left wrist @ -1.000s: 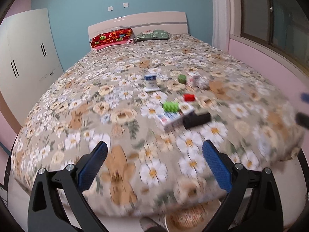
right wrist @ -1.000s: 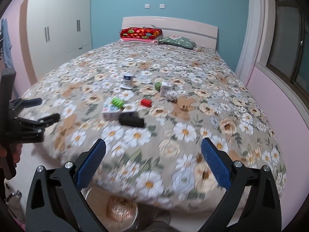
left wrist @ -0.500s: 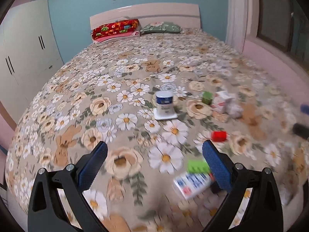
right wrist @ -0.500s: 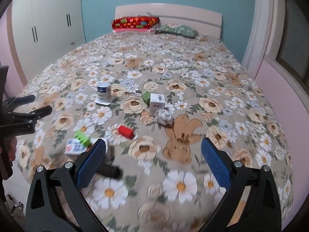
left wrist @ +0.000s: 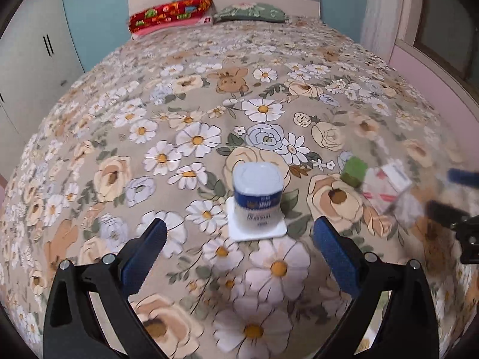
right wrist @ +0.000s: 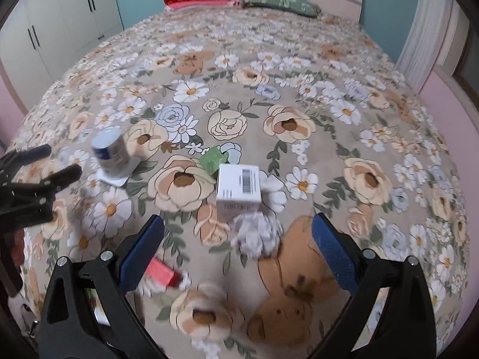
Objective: Collect trash
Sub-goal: 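Reach left tool to the white yogurt cup while right tool reaches the white box, then close left tool on the yogurt cup while right tool grips the barcode box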
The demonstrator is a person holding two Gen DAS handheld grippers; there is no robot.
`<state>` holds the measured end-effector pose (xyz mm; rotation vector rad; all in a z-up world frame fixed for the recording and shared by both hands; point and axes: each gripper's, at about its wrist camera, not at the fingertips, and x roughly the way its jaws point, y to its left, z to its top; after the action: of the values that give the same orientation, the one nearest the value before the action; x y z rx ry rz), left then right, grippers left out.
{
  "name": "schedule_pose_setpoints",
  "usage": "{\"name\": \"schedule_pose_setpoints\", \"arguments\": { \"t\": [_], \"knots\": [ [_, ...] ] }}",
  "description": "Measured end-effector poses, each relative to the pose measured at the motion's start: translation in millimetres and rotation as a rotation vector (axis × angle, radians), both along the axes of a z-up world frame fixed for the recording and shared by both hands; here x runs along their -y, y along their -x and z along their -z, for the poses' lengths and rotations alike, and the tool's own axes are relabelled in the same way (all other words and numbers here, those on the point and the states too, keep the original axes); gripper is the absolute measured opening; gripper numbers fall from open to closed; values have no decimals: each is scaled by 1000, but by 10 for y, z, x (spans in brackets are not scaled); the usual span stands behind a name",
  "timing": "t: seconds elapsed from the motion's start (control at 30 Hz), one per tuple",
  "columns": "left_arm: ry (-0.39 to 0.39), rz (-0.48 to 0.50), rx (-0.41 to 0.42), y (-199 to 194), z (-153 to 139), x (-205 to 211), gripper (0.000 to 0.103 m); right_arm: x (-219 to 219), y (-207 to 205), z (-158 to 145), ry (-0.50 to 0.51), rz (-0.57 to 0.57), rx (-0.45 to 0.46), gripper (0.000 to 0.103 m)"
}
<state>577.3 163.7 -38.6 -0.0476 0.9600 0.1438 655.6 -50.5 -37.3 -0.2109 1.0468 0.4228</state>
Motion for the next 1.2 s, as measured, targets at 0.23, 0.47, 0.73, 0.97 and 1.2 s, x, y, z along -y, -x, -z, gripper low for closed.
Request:
{"name": "schedule_pose_setpoints", "arguments": {
  "t": [0.23,0.47,0.73,0.97,1.2],
  "knots": [
    [33,-7,-60,-341,227,-6,100,-142,-390,342,-39,31,-138,96],
    [39,1,-129,-599,449,37,71,-285,-572,579,28,6,-203,70],
    [73,23,-146,-706,529,11,48,-298,-606,629,38,-42,-219,44],
    [55,45,-130,-607,304,83,48,-279,-455,338,54,-61,-167,44],
    [38,59,-45,-221,-439,117,48,-170,-55,-469,35,-90,-77,44]
  ]
}}
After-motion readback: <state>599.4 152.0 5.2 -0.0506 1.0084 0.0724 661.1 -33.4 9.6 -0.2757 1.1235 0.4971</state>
